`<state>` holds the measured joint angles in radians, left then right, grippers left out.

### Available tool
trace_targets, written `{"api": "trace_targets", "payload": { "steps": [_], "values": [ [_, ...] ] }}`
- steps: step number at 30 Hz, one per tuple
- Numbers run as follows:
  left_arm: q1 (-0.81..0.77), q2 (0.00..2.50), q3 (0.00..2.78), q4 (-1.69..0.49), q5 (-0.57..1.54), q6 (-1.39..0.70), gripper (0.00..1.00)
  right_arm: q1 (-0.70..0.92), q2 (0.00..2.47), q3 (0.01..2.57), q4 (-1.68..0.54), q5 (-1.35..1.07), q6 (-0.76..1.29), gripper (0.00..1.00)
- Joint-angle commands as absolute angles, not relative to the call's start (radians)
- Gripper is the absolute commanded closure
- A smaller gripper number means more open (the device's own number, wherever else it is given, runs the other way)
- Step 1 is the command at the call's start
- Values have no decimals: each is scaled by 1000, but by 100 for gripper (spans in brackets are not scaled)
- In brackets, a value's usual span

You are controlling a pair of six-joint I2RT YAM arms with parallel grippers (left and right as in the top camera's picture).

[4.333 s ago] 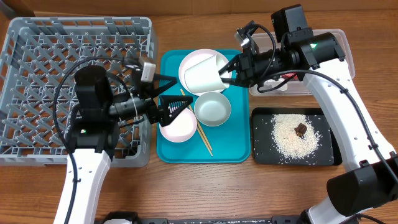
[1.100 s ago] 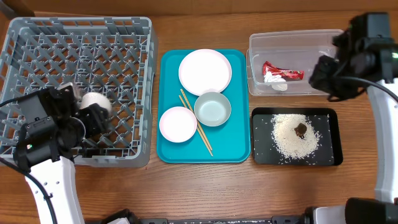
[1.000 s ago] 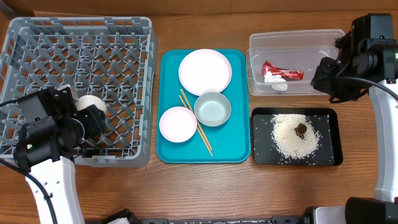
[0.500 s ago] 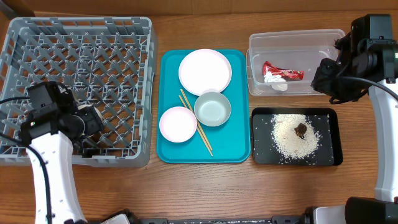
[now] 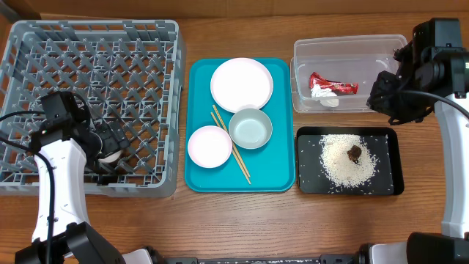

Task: Sort waste into correct bins and load items into the dishwasher
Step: 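Place the white cup in the dish rack with the left gripper, then reach the left gripper to the pink-white bowl and grasp its rim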

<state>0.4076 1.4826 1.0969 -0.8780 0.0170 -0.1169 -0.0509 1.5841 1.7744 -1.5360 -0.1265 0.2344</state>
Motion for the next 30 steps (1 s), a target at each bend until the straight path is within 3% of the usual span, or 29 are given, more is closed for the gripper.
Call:
{"api": "trace_targets", "payload": {
  "steps": [1,10,19,25,30],
  "values": [
    [412,1483,1163,-885,92,-128,0,-52,1582,1781,-1533,-120,227,71],
    [369,1430,1350,-915,394,-128,0,-52,1582,1781,-1541,-120,227,70],
    [69,1401,1357,-971,365,-81,0,-52,1582,1781,-1559,-120,227,69],
    [-157,1459,1357,-1049,200,-82,0,-52,1582,1781,-1570,-120,227,69],
    [-327,1547,1356,-1058,116,-81,0,-52,1582,1781,-1561,-120,227,63]
  ]
}}
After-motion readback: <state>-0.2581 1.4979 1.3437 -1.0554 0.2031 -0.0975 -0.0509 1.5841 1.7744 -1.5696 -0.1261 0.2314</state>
